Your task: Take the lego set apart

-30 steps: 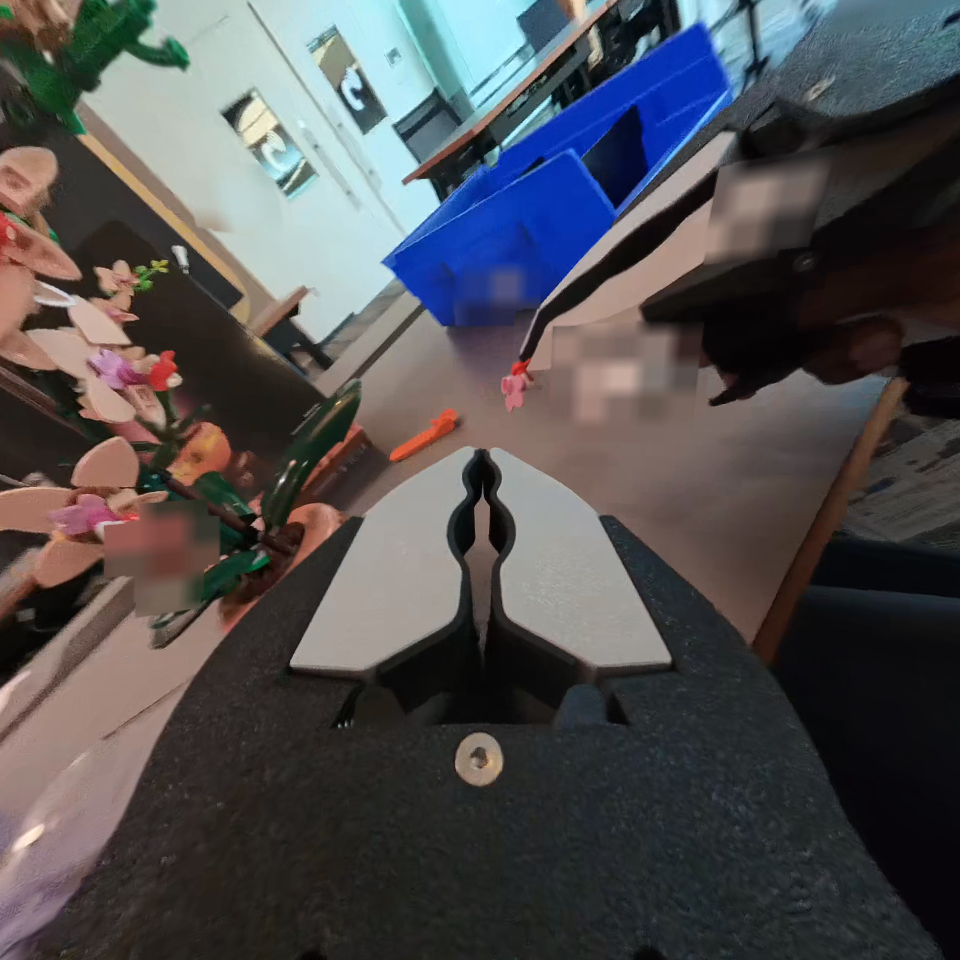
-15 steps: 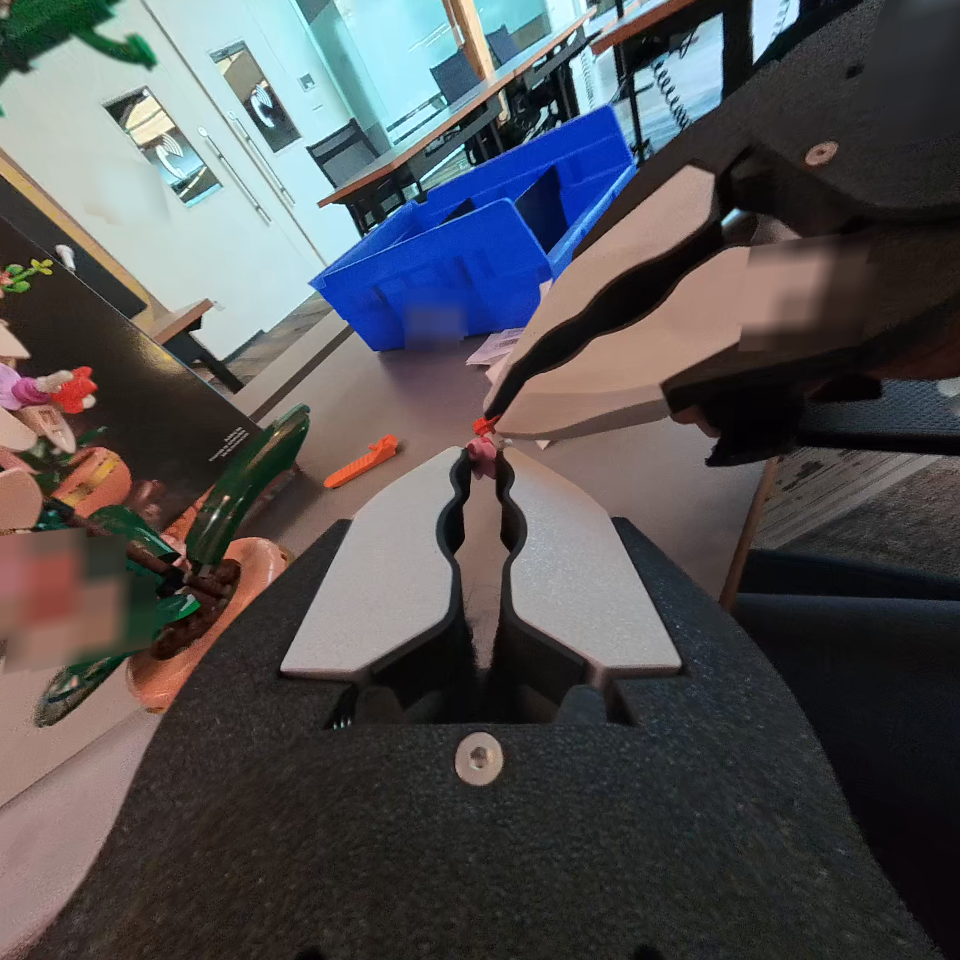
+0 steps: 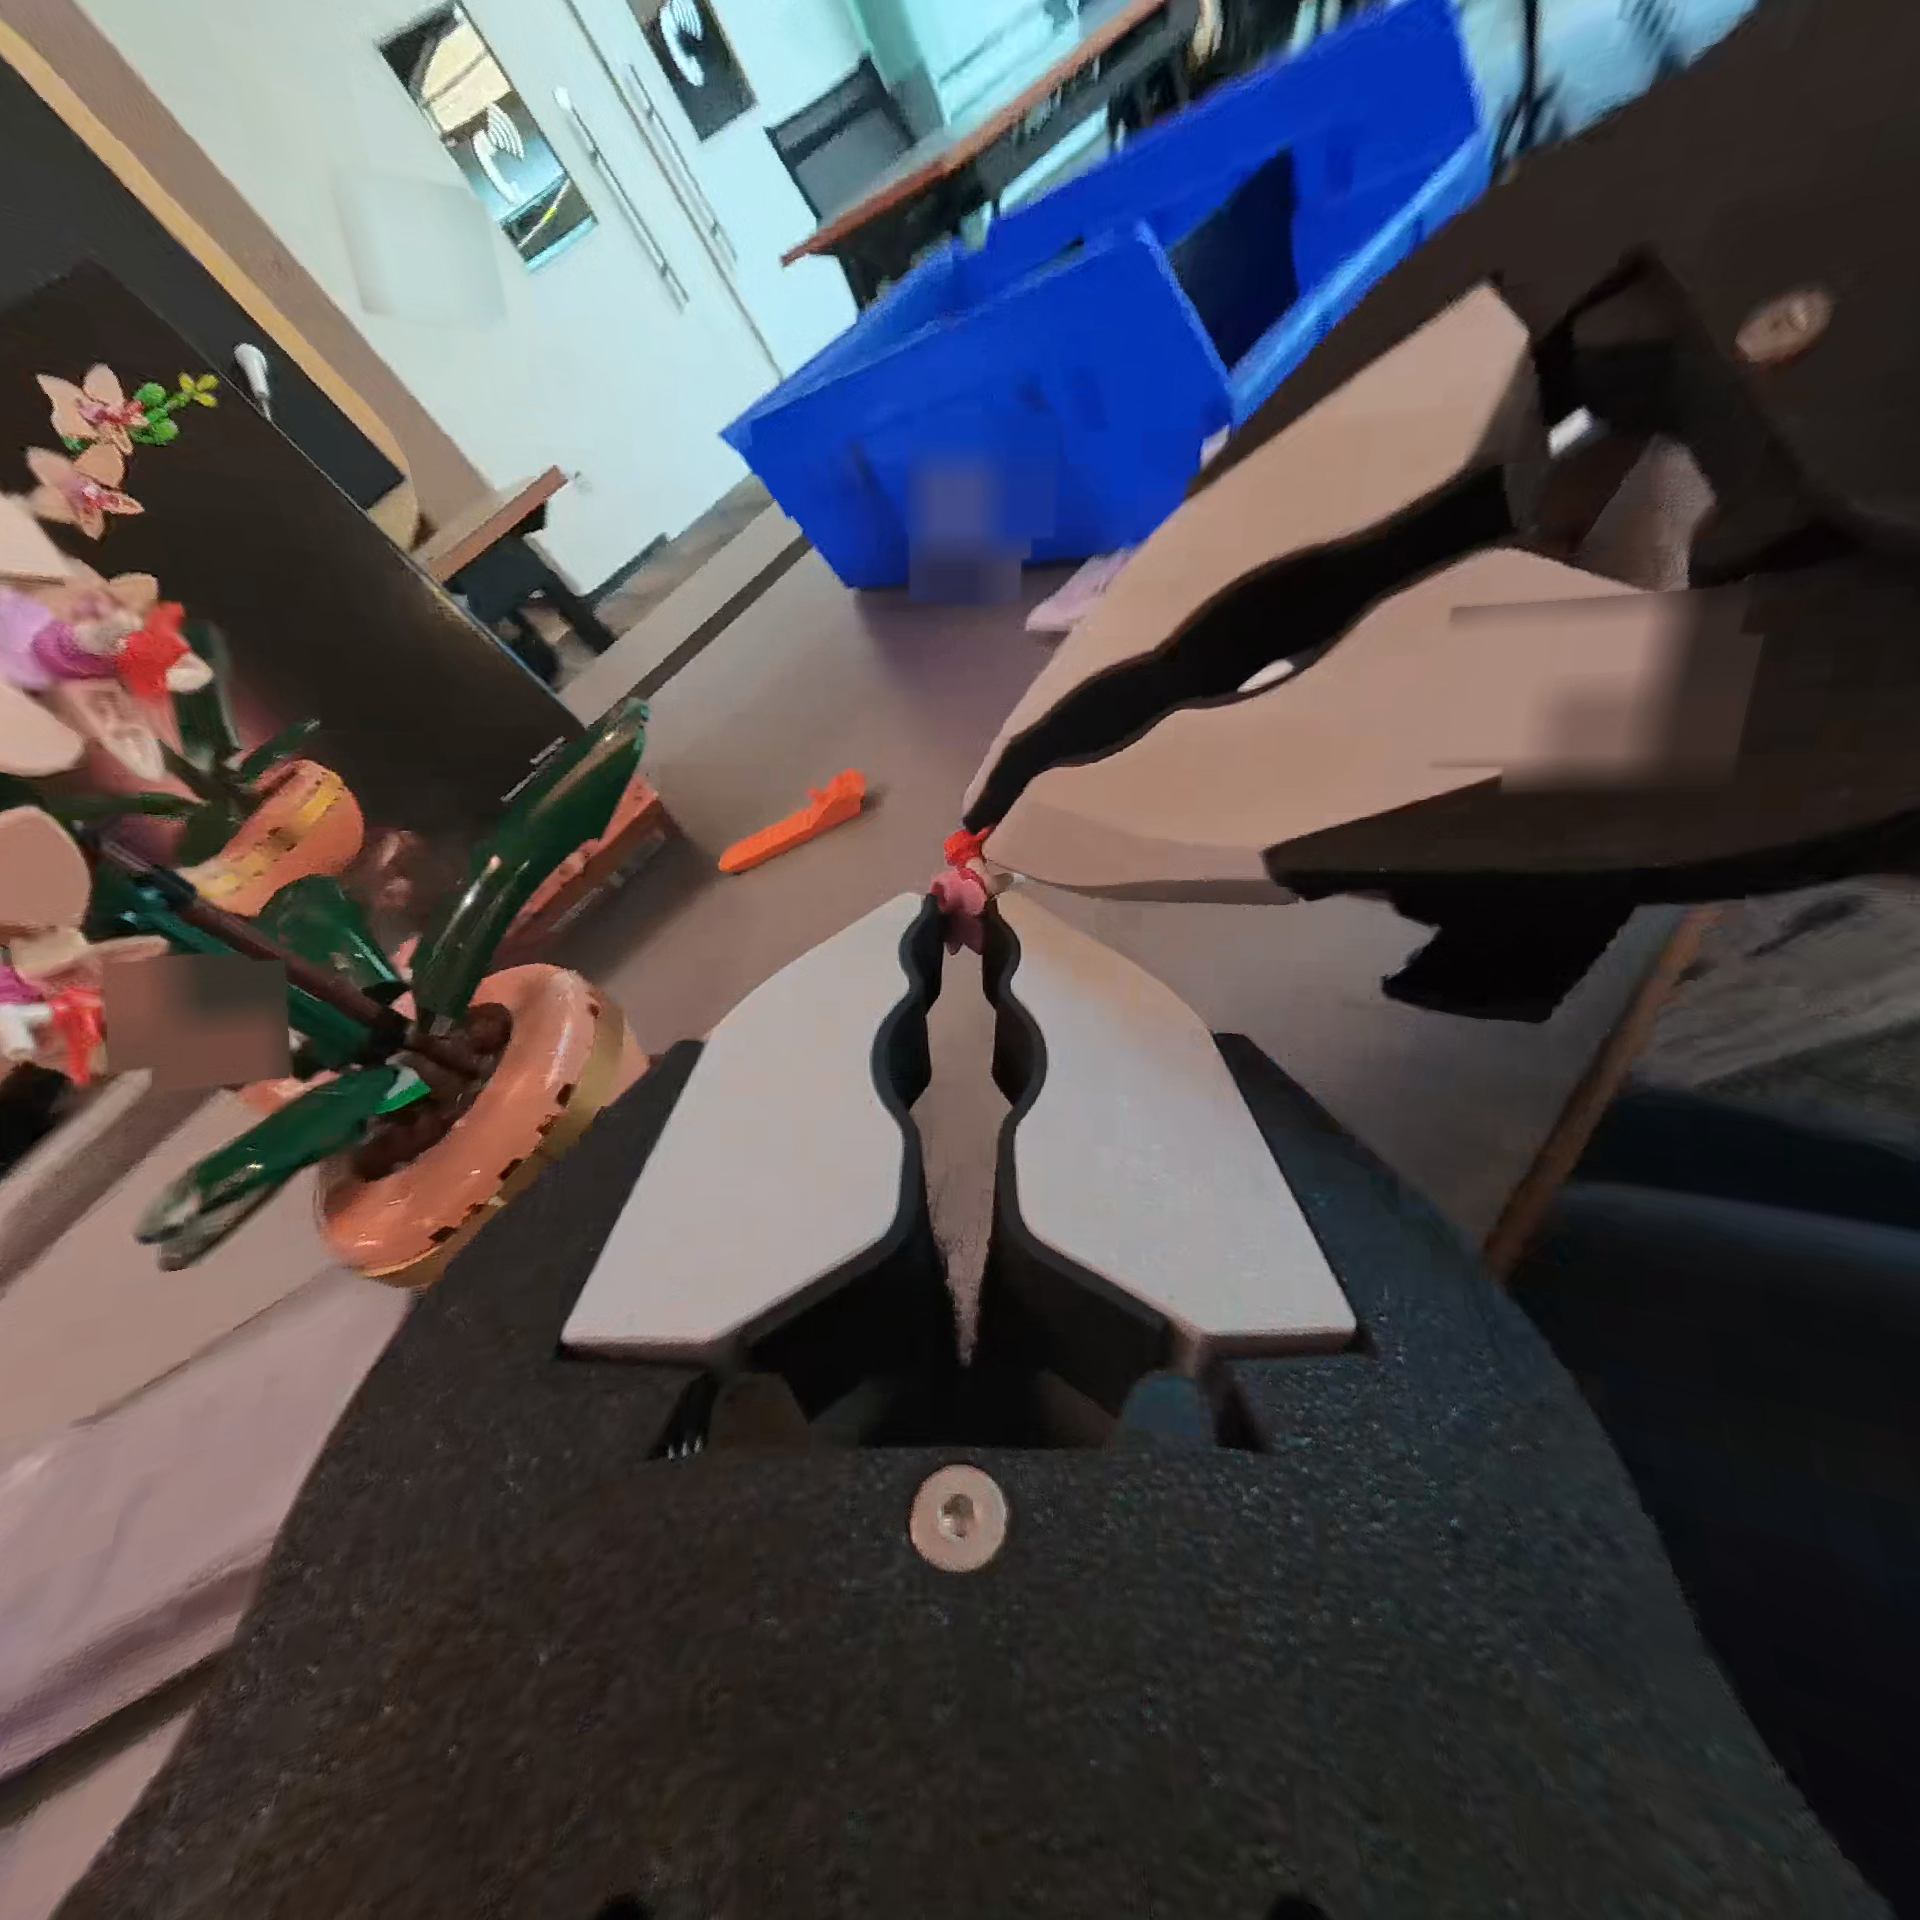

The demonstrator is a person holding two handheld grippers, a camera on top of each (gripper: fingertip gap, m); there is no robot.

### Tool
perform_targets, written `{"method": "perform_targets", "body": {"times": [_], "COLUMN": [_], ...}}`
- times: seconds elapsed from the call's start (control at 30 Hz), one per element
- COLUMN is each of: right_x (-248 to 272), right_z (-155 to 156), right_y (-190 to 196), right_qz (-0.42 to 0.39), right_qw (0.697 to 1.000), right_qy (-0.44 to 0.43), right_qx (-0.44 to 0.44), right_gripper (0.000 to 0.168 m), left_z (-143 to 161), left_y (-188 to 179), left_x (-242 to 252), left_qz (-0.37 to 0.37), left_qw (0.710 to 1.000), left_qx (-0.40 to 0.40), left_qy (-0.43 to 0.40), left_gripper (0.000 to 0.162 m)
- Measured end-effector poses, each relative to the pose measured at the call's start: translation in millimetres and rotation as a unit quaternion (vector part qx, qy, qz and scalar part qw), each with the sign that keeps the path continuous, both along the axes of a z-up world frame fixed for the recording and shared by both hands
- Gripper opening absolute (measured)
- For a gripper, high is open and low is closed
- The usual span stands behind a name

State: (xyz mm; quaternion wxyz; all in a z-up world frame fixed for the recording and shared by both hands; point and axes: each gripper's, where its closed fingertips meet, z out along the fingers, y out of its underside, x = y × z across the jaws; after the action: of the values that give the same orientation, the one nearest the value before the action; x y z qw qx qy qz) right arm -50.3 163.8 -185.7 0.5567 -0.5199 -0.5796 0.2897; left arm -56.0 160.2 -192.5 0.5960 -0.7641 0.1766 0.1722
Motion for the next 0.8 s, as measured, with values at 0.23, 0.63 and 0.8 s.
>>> {"method": "perform_targets", "body": {"times": [0.23, 0.63, 0.8], "right_x": [-8, -12, 5], "right_z": [-35, -39, -32], "right_y": [12, 18, 51], "right_qz": [-0.028, -0.014, -0.025], "right_qw": [0.995, 0.986, 0.977], "right_qy": [-0.089, -0.099, -0.083], "right_qx": [-0.025, -0.133, -0.193], "right_gripper": [0.000, 0.000, 0.000], "left_z": [-29, -34, -25], "left_y": [6, 9, -4], "left_x": [-7, -3, 16], "left_qz": [0.029, -0.024, -0.124], "left_qw": [0.987, 0.981, 0.933], "left_qx": [-0.089, -0.139, -0.153], "left_qy": [0.129, -0.135, -0.300], "left_gripper": [0.007, 0.009, 0.000]}}
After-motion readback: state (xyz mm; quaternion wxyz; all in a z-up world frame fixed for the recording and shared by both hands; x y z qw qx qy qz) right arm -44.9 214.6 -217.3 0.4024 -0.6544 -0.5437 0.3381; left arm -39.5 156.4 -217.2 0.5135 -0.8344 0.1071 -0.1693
